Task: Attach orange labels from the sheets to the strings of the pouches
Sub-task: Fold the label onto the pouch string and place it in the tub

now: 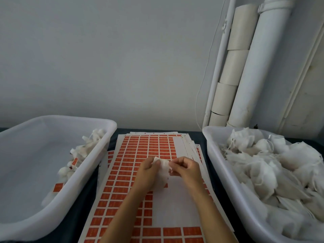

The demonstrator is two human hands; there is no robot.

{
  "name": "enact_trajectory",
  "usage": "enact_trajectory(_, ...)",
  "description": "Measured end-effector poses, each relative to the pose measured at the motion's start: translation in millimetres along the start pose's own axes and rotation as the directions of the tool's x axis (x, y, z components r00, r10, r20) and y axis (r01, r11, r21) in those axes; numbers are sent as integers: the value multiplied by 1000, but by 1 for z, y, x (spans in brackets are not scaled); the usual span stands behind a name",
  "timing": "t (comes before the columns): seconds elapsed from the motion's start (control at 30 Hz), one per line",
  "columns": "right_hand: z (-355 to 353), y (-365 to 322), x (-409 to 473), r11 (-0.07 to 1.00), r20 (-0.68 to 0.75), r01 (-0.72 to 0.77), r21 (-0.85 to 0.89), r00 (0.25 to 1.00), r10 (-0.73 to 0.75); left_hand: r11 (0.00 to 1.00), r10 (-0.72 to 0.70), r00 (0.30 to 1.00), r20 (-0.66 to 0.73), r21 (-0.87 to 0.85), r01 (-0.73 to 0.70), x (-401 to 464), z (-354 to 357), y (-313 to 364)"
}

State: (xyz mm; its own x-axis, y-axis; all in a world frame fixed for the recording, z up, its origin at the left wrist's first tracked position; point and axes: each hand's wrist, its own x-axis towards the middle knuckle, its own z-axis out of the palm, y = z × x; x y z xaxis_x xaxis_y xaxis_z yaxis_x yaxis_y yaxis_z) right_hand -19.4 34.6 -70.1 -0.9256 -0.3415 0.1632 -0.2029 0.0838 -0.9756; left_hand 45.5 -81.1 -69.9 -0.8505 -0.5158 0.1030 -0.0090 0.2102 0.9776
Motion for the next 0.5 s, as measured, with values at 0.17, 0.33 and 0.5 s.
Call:
enact_trajectory(0.17,15,9,0,1000,57,30,0,998,-30,997,-47,999,6,-58,47,-1,-2,-5)
enact_trajectory(0.33,12,17,1,990,43,120,-80,992,-117,981,-39,997,69,-185,52,-5,0,-5)
enact_trajectory(0.5,12,19,1,982,6,168,-82,986,-168,974,90,974,209,-222,-43,-5,-2,-3)
